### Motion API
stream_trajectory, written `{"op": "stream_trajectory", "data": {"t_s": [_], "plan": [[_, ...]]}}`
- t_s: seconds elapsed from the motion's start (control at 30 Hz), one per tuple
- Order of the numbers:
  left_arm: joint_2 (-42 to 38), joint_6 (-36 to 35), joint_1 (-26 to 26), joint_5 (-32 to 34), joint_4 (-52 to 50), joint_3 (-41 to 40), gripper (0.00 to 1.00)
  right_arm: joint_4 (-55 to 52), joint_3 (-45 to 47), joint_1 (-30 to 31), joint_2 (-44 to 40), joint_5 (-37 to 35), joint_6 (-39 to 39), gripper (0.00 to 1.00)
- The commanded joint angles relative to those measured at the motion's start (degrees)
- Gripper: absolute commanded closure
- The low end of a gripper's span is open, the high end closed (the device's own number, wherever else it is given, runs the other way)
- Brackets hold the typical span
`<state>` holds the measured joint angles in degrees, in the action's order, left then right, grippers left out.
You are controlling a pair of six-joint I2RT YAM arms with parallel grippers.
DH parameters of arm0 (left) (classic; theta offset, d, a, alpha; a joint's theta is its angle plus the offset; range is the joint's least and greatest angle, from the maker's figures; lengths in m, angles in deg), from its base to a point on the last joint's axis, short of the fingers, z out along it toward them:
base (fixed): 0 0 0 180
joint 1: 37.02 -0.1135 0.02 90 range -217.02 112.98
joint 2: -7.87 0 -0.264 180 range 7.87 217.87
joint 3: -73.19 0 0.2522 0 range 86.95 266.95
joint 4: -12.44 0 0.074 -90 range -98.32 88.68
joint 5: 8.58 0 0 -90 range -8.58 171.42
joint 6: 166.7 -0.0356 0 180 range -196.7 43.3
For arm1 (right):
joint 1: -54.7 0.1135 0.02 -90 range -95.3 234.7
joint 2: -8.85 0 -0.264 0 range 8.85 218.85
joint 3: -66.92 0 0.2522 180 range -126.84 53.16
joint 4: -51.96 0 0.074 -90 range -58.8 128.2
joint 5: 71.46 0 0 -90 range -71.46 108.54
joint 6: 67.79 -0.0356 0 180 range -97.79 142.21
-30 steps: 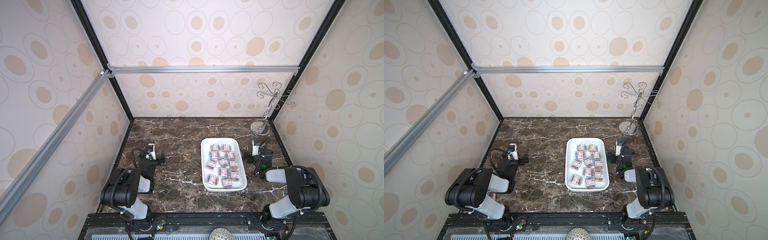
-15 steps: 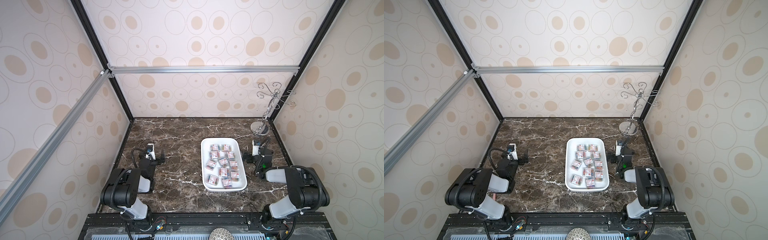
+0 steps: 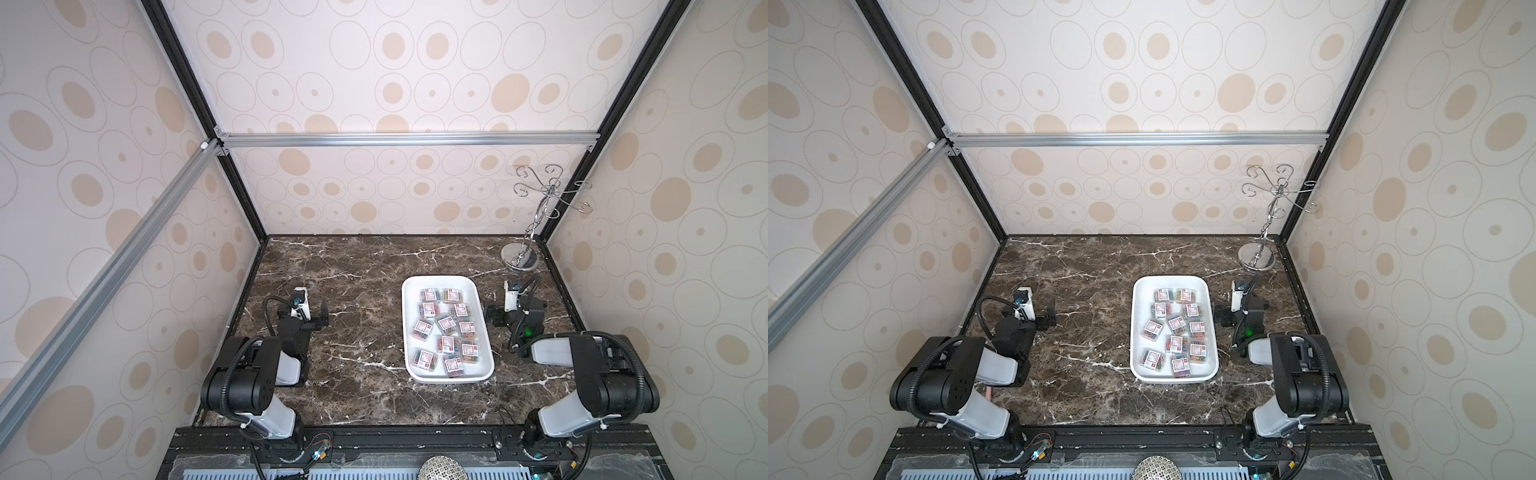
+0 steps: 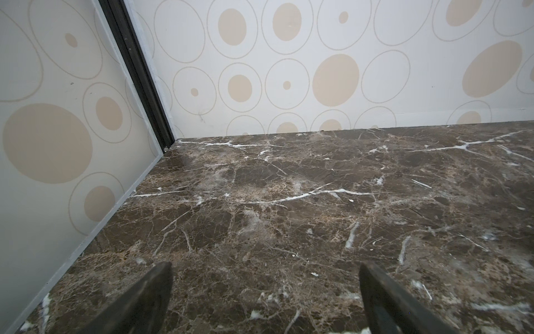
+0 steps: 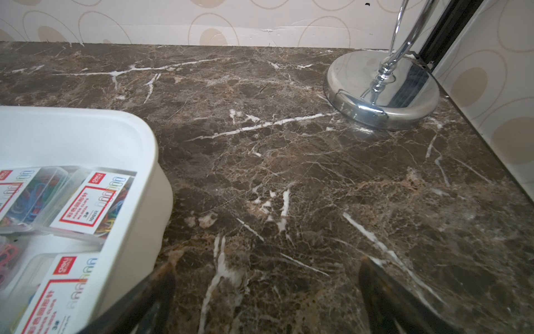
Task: Take the paper clips out of the storage box
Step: Move the storage box to the center of the board.
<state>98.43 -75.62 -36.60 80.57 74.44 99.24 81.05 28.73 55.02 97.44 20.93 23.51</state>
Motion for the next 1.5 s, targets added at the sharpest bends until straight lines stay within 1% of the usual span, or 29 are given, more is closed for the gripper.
{"op": "stream_trajectory", "data": {"t_s": [0.0, 0.1, 0.17, 0.23, 0.3, 0.37, 0.43, 0.47, 0.53, 0.6, 0.67, 0.73, 0.77, 0.8, 0.9, 1.0, 1.07, 1.17, 1.27, 1.4, 1.47], "plan": [[-0.38, -0.2, -0.16, 0.68, 0.52, 1.0, 0.0, 0.6, -0.2, 0.56, -1.04, -0.52, -0.19, 0.0], [-0.5, -0.27, -0.16, 0.2, 0.87, 0.96, 0.0, -1.82, -0.61, 0.45, -3.07, -2.38, -0.99, 0.0], [-4.0, -0.83, -0.01, -0.37, -5.72, 2.64, 0.0, -3.58, -0.53, 0.43, -5.77, -2.61, -1.0, 0.0], [-8.46, 0.12, 0.17, 2.84, -13.84, 5.34, 0.0, -8.95, -2.04, 0.49, -9.75, -2.33, -0.86, 0.0], [-13.6, 0.97, 0.45, 3.22, -18.45, 6.86, 0.0, -17.6, -5.79, 0.65, -13.54, -4.72, -3.11, 0.0], [-17.94, 5.29, 0.59, 2.46, -22.33, 8.81, 0.0, -27.13, -10.79, 0.73, -15.89, -5.89, -5.37, 0.01], [-20.74, 10.28, 1.27, 3.13, -29.32, 12.83, 0.0, -33.8, -15.07, 2.81, -17.26, -8.68, -5.18, 0.03], [-21.5, 13.03, 1.76, 4.05, -34.53, 15.83, 0.0, -36.65, -17.04, 4.39, -17.87, -10.91, -4.97, 0.03], [-21.36, 18.02, 2.68, 7.24, -44.46, 21.89, 0.0, -42.16, -21.23, 6.06, -18.54, -11.59, -5.74, 0.03], [-20.23, 21.49, 3.69, 9.78, -53.73, 28.02, 0.0, -49.69, -26.06, 6.41, -18.35, -9.33, -7.42, 0.03], [-19.81, 22.32, 4.84, 9.74, -56.28, 30.53, 0.0, -55.24, -29.72, 7.0, -17.84, -9.16, -8.46, 0.06], [-19.97, 24.18, 5.46, 9.33, -58.33, 32.81, 0.0, -60.2, -32.56, 7.27, -17.04, -7.9, -9.44, 0.13], [-20.07, 25.43, 5.55, 8.53, -59.27, 33.72, 0.0, -62.71, -33.99, 7.34, -16.33, -7.52, -10.15, 0.18], [-20.09, 26.58, 5.55, 7.44, -61.36, 34.64, 0.0, -65.15, -35.26, 7.33, -15.5, -6.86, -10.78, 0.21], [-18.75, 28.36, 5.81, 4.84, -66.28, 38.23, 0.0, -69.73, -37.06, 7.89, -12.59, -4.58, -11.95, 0.25], [-15.17, 28.18, 6.16, 3.01, -72.88, 42.42, 0.0, -71.16, -36.56, 9.1, -10.38, -4.07, -13.41, 0.27], [-13.39, 28.0, 6.58, 1.51, -75.44, 43.99, 0.0, -72.38, -36.32, 9.89, -9.18, -4.67, -14.53, 0.3], [-11.01, 28.45, 6.93, -2.62, -77.74, 45.54, 0.0, -75.15, -36.7, 10.96, -7.07, -5.34, -15.83, 0.4], [-8.49, 28.64, 7.28, -5.76, -79.7, 47.41, 0.0, -75.93, -36.3, 11.89, -5.55, -5.38, -16.46, 0.45], [-5.55, 28.31, 8.3, -6.63, -80.78, 49.7, 0.0, -75.35, -35.7, 12.14, -3.26, -3.44, -16.6, 0.52], [-4.34, 27.53, 9.0, -7.38, -80.57, 50.43, 0.02, -75.03, -35.69, 12.16, -2.1, -2.36, -16.47, 0.59]]}}
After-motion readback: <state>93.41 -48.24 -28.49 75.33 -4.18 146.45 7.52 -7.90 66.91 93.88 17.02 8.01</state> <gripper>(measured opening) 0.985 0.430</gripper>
